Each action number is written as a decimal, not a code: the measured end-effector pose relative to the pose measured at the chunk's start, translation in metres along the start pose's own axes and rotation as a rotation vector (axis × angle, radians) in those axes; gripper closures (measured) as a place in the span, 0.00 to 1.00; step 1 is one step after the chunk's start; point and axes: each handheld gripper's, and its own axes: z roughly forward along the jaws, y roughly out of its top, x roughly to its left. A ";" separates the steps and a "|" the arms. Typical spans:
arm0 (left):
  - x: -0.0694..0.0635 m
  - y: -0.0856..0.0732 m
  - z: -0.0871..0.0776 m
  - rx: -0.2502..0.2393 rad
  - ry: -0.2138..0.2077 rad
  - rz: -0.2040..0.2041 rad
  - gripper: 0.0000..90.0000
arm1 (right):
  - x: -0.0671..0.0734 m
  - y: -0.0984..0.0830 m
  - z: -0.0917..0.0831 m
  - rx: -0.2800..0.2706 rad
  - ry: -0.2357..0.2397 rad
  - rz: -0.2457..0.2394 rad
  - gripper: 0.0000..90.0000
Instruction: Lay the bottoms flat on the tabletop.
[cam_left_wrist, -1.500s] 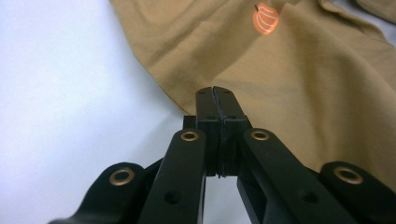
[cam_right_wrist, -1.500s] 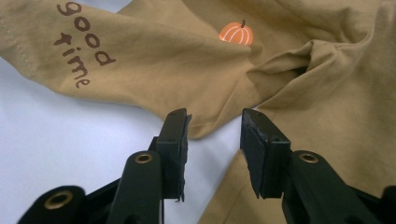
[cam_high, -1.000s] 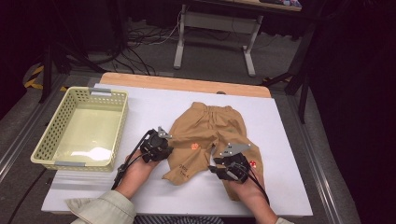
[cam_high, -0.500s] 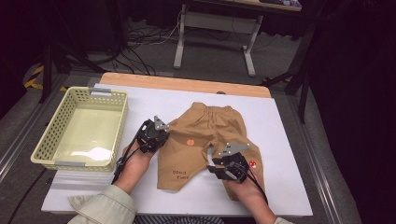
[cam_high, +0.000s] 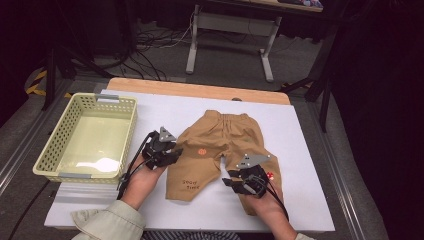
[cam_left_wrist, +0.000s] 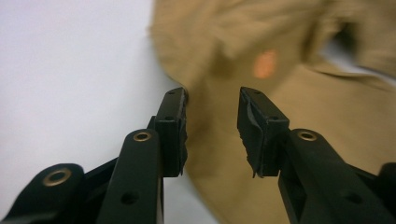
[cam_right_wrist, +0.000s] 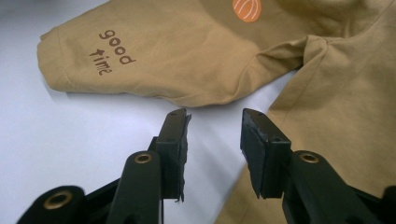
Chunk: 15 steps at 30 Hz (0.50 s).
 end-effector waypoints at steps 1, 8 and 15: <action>-0.004 -0.001 -0.002 0.000 -0.040 0.003 0.68 | 0.000 0.000 -0.001 -0.002 -0.003 0.001 0.68; -0.043 -0.002 -0.007 0.012 -0.224 0.109 0.70 | 0.000 -0.001 -0.006 -0.016 -0.004 -0.003 0.68; -0.076 -0.008 0.017 0.131 -0.293 0.179 0.70 | -0.001 -0.001 -0.007 -0.019 0.000 -0.001 0.67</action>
